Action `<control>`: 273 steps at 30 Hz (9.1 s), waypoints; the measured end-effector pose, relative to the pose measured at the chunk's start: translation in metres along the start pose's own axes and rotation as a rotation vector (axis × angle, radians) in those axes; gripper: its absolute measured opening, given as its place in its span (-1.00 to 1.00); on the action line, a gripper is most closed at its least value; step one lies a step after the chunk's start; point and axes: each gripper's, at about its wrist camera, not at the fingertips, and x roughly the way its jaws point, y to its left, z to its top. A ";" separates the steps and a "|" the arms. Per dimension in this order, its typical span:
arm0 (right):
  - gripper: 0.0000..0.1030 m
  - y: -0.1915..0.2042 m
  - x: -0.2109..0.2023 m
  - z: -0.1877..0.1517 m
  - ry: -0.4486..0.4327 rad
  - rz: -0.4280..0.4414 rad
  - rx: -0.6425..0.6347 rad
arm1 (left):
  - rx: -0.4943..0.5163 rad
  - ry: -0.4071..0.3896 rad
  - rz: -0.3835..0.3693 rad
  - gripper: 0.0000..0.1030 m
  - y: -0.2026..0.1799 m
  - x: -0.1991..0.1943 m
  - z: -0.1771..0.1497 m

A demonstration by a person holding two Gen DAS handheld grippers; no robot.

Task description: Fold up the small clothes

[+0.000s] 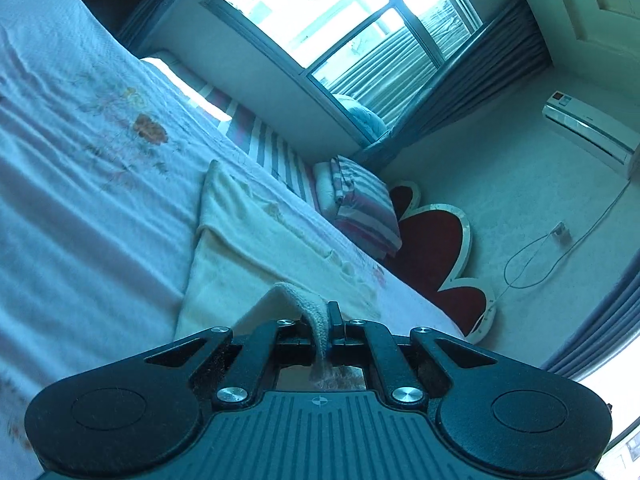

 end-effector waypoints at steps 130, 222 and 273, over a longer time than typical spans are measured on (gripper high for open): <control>-0.45 -0.006 0.141 0.000 0.125 -0.158 -0.281 | 0.527 -0.008 0.355 -0.02 -0.055 0.136 -0.023; -0.87 0.076 0.247 0.000 0.188 -0.054 -0.241 | -0.445 -0.120 0.173 -0.82 0.056 0.149 -0.063; -0.82 -0.002 0.217 0.017 0.115 -0.058 0.036 | 0.125 0.021 0.157 -0.88 -0.062 0.176 -0.001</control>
